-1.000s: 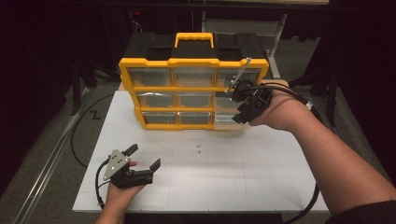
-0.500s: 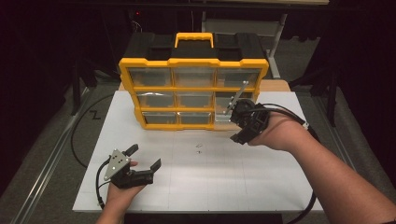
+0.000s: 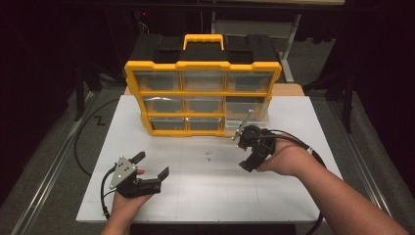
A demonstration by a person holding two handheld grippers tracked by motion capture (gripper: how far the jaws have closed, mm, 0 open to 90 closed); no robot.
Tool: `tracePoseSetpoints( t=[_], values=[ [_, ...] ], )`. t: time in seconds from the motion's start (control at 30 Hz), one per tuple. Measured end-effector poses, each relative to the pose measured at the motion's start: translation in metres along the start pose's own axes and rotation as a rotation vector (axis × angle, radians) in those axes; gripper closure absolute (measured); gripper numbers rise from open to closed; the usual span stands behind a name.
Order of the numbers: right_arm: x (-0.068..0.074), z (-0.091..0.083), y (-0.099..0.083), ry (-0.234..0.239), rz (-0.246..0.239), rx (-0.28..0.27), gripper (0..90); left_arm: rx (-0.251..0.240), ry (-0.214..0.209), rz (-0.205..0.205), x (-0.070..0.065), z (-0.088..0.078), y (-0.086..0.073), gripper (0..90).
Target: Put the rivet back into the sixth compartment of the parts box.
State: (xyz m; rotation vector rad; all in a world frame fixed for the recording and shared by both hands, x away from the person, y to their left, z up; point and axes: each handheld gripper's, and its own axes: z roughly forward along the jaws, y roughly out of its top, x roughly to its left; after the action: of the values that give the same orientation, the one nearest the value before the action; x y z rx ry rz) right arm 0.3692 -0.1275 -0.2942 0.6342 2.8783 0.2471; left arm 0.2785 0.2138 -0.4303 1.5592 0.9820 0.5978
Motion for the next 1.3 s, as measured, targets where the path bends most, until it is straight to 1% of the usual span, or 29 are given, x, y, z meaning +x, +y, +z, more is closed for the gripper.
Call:
tracePoseSetpoints(
  t=[0.17, 0.27, 0.4, 0.53, 0.57, 0.6, 0.63, 0.7, 0.73, 0.77, 0.87, 0.93, 0.97, 1.13, 1.3],
  values=[
    [0.006, 0.017, -0.003, 0.0, 0.005, 0.011, 21.1, 0.0, -0.001, 0.0, 0.0, 0.0, 0.0, 0.4],
    [0.009, 0.028, -0.004, 0.006, -0.008, 0.007, 16.3, -0.001, -0.001, -0.001, 0.0, 0.0, 0.0, 0.4],
    [0.014, 0.042, -0.005, 0.015, -0.016, 0.011, 12.9, -0.001, 0.0, -0.001, 0.0, 0.0, 0.0, 0.4],
    [0.02, 0.056, -0.004, 0.018, -0.027, 0.016, 8.0, -0.001, 0.0, 0.0, 0.0, 0.0, 0.0, 0.4],
    [0.021, 0.061, -0.003, 0.016, -0.037, 0.015, 5.7, -0.001, 0.0, 0.0, 0.0, 0.0, 0.0, 0.4],
    [0.022, 0.063, -0.003, 0.012, -0.038, 0.019, 5.2, -0.001, 0.0, -0.001, 0.0, 0.0, 0.0, 0.4],
    [0.024, 0.067, -0.002, 0.018, -0.038, 0.016, 5.1, -0.001, 0.001, -0.001, 0.0, 0.0, 0.0, 0.4],
    [0.025, 0.072, 0.0, 0.022, -0.045, 0.02, 4.8, -0.002, 0.001, -0.001, 0.0, 0.0, 0.0, 0.4],
    [0.026, 0.074, 0.001, 0.024, -0.051, 0.012, 4.8, -0.002, 0.001, -0.001, 0.0, 0.0, 0.0, 0.4],
    [0.028, 0.077, 0.003, 0.028, -0.045, 0.011, 4.8, -0.002, 0.001, -0.001, 0.0, 0.0, 0.0, 0.4],
    [0.03, 0.082, 0.007, 0.033, -0.055, 0.008, 5.3, -0.005, 0.0, -0.002, 0.0, 0.0, 0.0, 0.4],
    [0.03, 0.085, 0.009, 0.033, -0.067, 0.001, 5.8, -0.005, 0.001, -0.003, 0.001, -0.001, 0.0, 0.4],
    [0.031, 0.087, 0.011, 0.037, -0.055, -0.003, 6.6, -0.005, 0.0, -0.002, 0.001, -0.001, 0.0, 0.4],
    [0.033, 0.092, 0.019, 0.041, -0.068, -0.018, 9.2, -0.008, 0.0, -0.005, 0.001, -0.001, 0.0, 0.4],
    [0.032, 0.095, 0.026, 0.039, -0.062, -0.028, 14.2, -0.01, 0.0, -0.005, 0.001, -0.001, 0.0, 0.4]
  ],
)
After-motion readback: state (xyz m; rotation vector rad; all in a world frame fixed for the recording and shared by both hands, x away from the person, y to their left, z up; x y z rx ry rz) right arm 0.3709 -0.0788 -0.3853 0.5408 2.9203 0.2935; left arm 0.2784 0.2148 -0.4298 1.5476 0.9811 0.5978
